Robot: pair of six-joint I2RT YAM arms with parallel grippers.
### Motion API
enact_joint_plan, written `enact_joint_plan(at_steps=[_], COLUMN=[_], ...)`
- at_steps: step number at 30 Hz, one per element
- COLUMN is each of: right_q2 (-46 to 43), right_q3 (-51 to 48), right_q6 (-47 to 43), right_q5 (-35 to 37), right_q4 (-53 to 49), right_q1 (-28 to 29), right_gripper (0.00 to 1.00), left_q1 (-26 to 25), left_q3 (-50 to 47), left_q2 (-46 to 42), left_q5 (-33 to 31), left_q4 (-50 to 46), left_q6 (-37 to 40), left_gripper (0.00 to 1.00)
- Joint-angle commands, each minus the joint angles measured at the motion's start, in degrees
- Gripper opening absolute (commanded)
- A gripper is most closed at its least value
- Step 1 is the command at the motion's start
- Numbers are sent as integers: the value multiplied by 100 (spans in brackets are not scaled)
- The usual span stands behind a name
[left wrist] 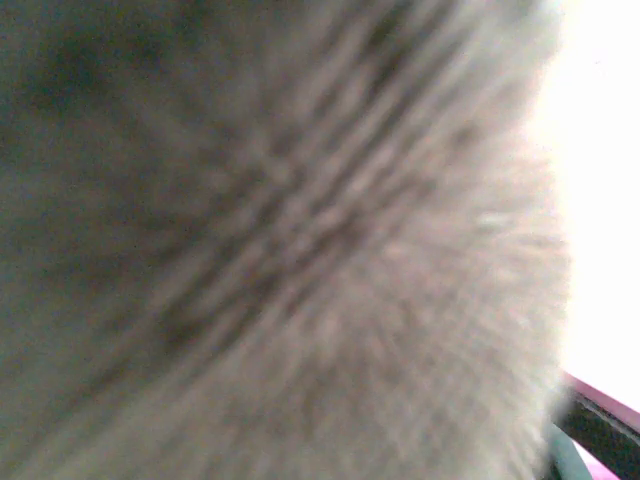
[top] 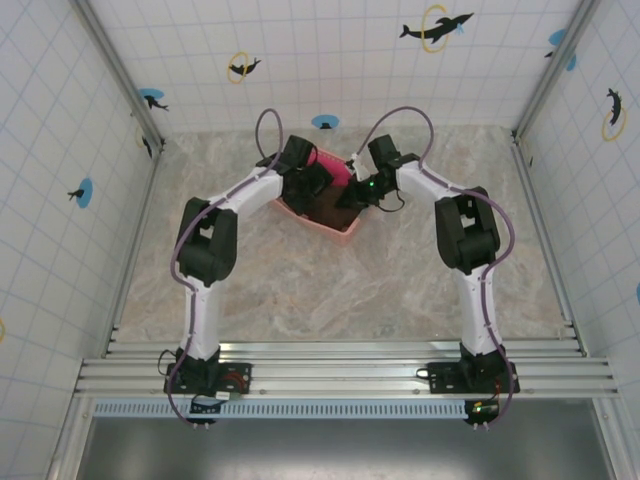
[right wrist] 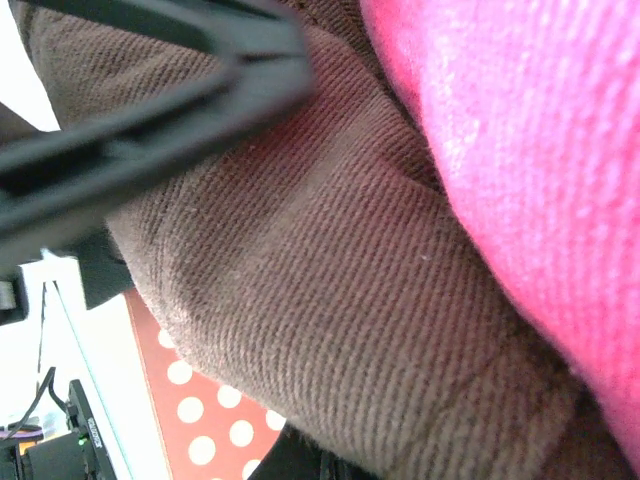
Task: Roll up the long pants
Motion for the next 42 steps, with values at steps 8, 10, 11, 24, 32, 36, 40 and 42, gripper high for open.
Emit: enact_joint_plan(at_steps=[8, 10, 11, 24, 32, 36, 40, 42], right_q2=[617, 494, 420, -1655, -2579, -3848, -4564, -4906], right_q3=[-79, -108, -124, 1002, 533, -2537, -5956, -6590], right_q6=[-510, -586, -625, -796, -779, -1296, -2839, -2386], right_q5=[2009, 1838, 1720, 910, 4099, 5836, 7363, 7097], right_q4=[-618, -619, -597, -671, -922, 1461, 5385, 5823], right_q1=[-500, -487, -481, -184, -546, -640, -685, -1047], right_gripper=[0, 0, 0, 35, 99, 99, 99, 99], left_q1=[691, 817, 872, 1500, 1496, 1506, 1587, 1628], left_q3=[-30, -8, -29, -2665, -5434, -6327, -7406, -7822], left_q2=[-519, -660, -755, -4373, -6509, -7046, -7175, -6972], left_q5=[-328, -386, -457, -2872, -4338, -4360, -4652, -4566], left_q4=[-1559, -1612, -1690, -590, 1559, 2066, 3166, 3684], left_q6=[604, 733, 795, 3660, 5683, 6308, 6406, 6422], left_gripper=[97, 97, 97, 97, 97, 97, 97, 97])
